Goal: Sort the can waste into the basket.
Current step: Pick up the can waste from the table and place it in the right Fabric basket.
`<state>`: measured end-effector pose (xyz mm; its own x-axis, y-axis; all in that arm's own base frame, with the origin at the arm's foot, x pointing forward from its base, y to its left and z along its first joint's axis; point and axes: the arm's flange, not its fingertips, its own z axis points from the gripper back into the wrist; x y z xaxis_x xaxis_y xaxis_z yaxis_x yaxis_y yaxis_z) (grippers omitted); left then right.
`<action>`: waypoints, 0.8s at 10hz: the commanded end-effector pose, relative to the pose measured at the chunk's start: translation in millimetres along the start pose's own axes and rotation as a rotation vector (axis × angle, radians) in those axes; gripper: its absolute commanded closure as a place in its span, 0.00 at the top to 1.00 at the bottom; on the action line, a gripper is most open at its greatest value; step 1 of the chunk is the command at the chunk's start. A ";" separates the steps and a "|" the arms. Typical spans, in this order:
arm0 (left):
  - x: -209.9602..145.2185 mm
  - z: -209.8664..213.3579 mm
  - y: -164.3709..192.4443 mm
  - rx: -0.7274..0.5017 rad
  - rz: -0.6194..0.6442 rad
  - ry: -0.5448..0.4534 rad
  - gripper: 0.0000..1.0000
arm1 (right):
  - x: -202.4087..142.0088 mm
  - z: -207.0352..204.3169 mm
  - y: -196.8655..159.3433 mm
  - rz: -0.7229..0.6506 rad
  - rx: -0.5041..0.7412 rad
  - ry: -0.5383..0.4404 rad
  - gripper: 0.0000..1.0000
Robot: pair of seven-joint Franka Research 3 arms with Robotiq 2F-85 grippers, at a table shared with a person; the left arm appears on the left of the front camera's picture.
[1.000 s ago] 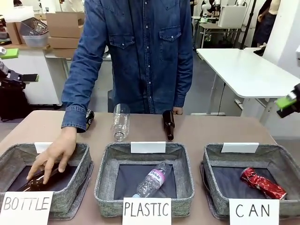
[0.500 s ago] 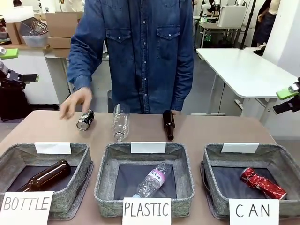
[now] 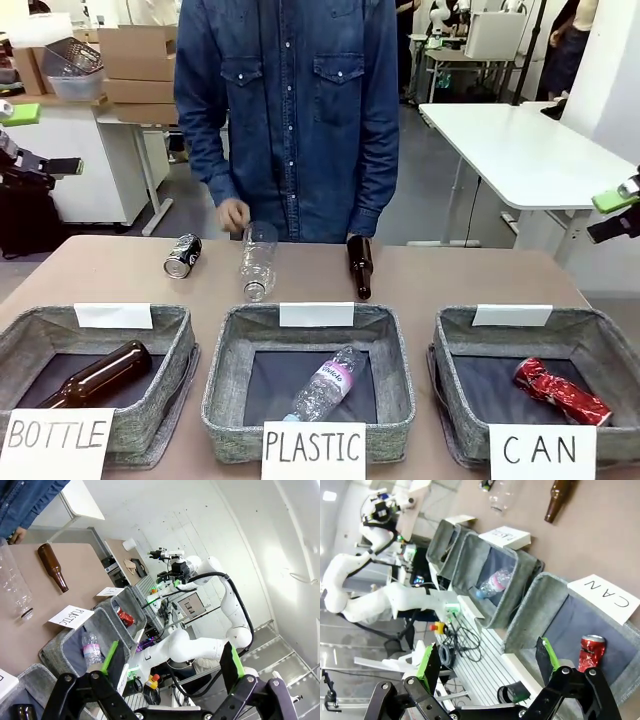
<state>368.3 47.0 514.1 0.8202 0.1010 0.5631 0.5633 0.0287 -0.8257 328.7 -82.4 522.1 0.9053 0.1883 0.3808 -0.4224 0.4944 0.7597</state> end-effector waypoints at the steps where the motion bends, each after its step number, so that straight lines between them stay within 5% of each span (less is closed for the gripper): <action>1: 0.8 -1.5 -0.9 -0.020 -0.022 -0.012 1.00 | -1.9 1.9 0.2 0.024 -0.004 0.012 1.00; 5: 0.0 0.0 0.0 0.000 0.000 0.000 1.00 | -1.9 1.9 0.2 0.024 -0.004 0.012 1.00; 6: 9.7 -4.7 -8.2 0.148 -0.044 0.044 1.00 | -1.9 1.9 0.2 0.024 -0.004 0.012 1.00; 8: 49.9 -14.6 15.2 0.687 0.012 0.138 1.00 | -1.9 1.9 0.2 0.024 -0.004 0.012 1.00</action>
<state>398.6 46.0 529.4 0.7915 0.0248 0.6107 0.5585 0.3766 -0.7391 328.3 -82.5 522.2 0.9055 0.1887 0.3800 -0.4220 0.4938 0.7603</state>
